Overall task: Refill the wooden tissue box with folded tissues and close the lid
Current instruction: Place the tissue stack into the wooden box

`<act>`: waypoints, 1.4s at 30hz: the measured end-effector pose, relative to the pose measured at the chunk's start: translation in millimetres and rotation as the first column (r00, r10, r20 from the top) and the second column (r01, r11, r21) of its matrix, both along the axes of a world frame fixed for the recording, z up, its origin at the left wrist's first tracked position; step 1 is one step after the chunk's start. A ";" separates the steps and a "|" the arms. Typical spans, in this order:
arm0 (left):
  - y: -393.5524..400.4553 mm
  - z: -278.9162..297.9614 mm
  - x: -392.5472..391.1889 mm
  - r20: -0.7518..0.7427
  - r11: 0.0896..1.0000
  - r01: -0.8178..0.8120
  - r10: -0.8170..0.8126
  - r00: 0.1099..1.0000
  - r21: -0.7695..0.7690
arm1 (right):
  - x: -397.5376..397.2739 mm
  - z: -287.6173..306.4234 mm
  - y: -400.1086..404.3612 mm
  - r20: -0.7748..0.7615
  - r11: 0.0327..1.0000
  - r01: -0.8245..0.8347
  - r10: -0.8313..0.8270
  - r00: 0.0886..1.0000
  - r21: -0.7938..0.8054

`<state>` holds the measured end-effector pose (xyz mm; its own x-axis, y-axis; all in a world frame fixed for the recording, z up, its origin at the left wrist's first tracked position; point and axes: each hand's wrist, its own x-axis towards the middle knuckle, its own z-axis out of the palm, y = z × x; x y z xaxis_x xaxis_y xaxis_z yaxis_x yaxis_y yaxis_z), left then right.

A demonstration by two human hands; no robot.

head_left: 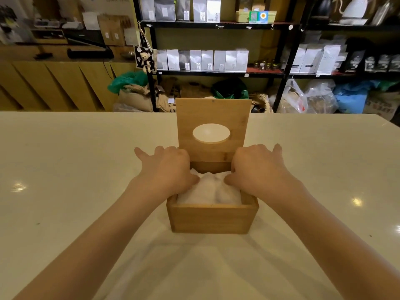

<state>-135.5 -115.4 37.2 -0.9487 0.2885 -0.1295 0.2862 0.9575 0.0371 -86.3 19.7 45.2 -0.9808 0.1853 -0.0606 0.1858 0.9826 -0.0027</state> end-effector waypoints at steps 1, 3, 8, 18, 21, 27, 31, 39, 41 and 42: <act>-4.4 2.3 1.9 0.003 0.999 0.014 -0.014 1.000 0.029 | 3.0 0.6 3.5 -0.001 0.999 -0.028 0.028 1.000 -0.031; -13.5 5.7 8.2 -0.032 0.993 0.059 -0.056 0.998 0.101 | 10.3 0.8 11.5 -0.043 0.985 -0.100 0.095 0.995 -0.138; -20.0 3.4 27.2 0.043 0.988 0.088 -0.094 0.995 0.129 | 21.3 -1.3 14.2 0.046 0.944 -0.096 0.117 0.992 -0.317; -11.1 -5.4 35.2 -0.015 0.997 0.061 -0.062 0.998 -0.045 | 17.6 7.6 -3.8 0.348 0.998 0.019 -0.040 0.937 0.061; -11.1 -4.1 35.8 -0.031 0.998 0.059 -0.060 0.998 -0.029 | 17.7 11.8 -3.0 0.350 1.000 0.025 -0.030 0.936 0.019; -15.1 -4.6 57.9 -0.114 0.997 0.074 -0.069 0.991 0.038 | 38.3 10.4 -2.4 0.307 0.994 0.005 0.029 0.951 -0.110; -16.4 -9.3 64.6 -0.169 0.996 0.073 -0.064 0.984 0.045 | 43.5 7.8 -7.8 0.223 0.989 0.053 -0.022 0.975 -0.137; -17.8 -11.1 69.8 -0.164 0.999 0.020 -0.014 0.986 0.035 | 53.5 0.4 -10.2 0.129 0.968 0.085 -0.055 0.990 -0.237; -21.4 -10.2 76.7 -0.158 1.000 0.006 -0.001 0.987 0.030 | 57.9 -1.7 -11.8 0.133 0.961 0.071 -0.037 0.991 -0.266; -23.4 -10.1 80.9 -0.155 0.999 -0.004 0.009 0.988 0.037 | 60.6 -3.1 -13.1 0.133 0.959 0.060 -0.024 0.991 -0.278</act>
<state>-54.7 -138.8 27.1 -0.9583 0.2843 0.0297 0.2851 0.9581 0.0275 -25.7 6.6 42.1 -0.9534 0.1838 -0.2394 0.2437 0.9368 -0.2511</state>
